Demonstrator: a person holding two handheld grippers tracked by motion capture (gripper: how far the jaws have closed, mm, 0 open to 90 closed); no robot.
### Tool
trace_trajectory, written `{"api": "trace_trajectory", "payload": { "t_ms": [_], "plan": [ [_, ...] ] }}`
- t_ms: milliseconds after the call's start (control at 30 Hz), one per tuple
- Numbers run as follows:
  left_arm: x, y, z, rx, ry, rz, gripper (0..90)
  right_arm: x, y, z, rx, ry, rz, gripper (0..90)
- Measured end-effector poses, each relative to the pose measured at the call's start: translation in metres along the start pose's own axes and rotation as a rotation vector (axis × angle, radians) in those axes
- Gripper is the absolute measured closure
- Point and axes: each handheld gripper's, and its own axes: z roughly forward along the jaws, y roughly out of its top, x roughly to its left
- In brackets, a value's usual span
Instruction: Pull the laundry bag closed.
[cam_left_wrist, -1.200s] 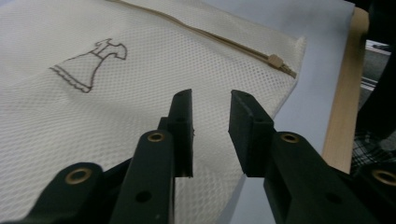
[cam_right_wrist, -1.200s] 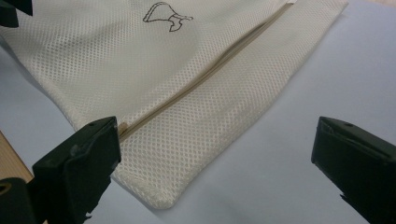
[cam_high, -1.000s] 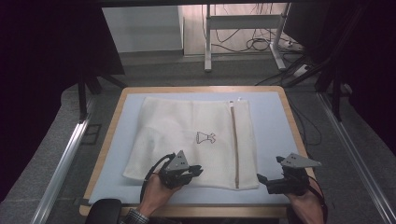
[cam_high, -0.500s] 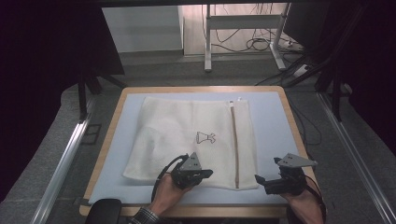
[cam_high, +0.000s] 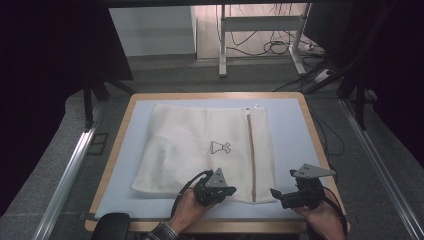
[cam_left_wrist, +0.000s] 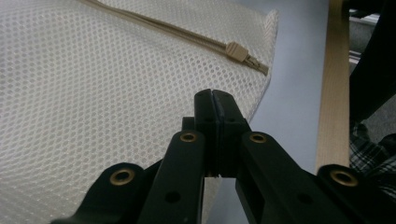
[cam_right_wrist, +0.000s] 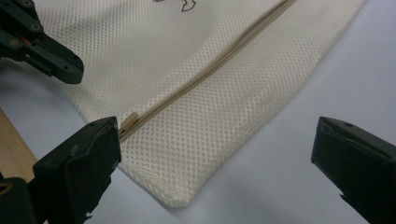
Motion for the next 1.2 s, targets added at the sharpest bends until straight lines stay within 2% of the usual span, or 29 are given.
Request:
{"api": "trace_trajectory", "payload": {
  "t_ms": [200, 300, 433, 633, 700, 800, 833, 867, 933, 1033, 1100, 1200],
  "plan": [
    [0.003, -0.007, 0.009, 0.040, 0.016, -0.001, 89.3, 0.003, 0.002, 0.005, 0.026, 0.013, -0.007, 4.5],
    [0.004, -0.010, 0.010, 0.028, 0.007, -0.021, 89.5, 0.004, 0.002, 0.006, 0.029, 0.019, -0.008, 6.6],
    [0.002, -0.008, 0.011, 0.032, 0.015, -0.008, 89.5, 0.005, 0.004, 0.010, 0.035, 0.031, -0.021, 10.2],
    [0.000, -0.003, 0.019, 0.027, -0.011, -0.001, 89.5, 0.005, 0.005, 0.013, 0.053, 0.041, -0.035, 17.2],
    [0.001, -0.003, 0.019, 0.026, -0.017, -0.006, 89.5, 0.005, 0.006, 0.015, 0.050, 0.067, -0.036, 20.8],
    [0.001, -0.003, 0.019, 0.027, -0.016, -0.007, 89.6, 0.006, 0.007, 0.017, 0.054, 0.080, -0.045, 23.6],
    [0.001, -0.003, 0.019, 0.028, -0.015, -0.006, 89.5, 0.008, 0.009, 0.020, 0.060, 0.105, -0.059, 28.8],
    [0.001, -0.003, 0.019, 0.028, -0.015, -0.006, 89.5, 0.008, 0.009, 0.020, 0.060, 0.105, -0.059, 28.8],
    [0.002, -0.003, 0.019, 0.029, -0.021, -0.013, 89.5, 0.011, 0.009, 0.023, 0.074, 0.119, -0.096, 31.8],
    [0.003, -0.003, 0.019, 0.028, -0.026, -0.019, 89.6, 0.015, 0.010, 0.029, 0.092, 0.157, -0.122, 39.7],
    [0.003, -0.003, 0.019, 0.028, -0.027, -0.021, 89.6, 0.018, 0.012, 0.036, 0.108, 0.193, -0.144, 48.4],
    [0.003, -0.003, 0.019, 0.028, -0.028, -0.021, 89.6, 0.019, 0.014, 0.040, 0.114, 0.213, -0.148, 53.2]
  ]
}}
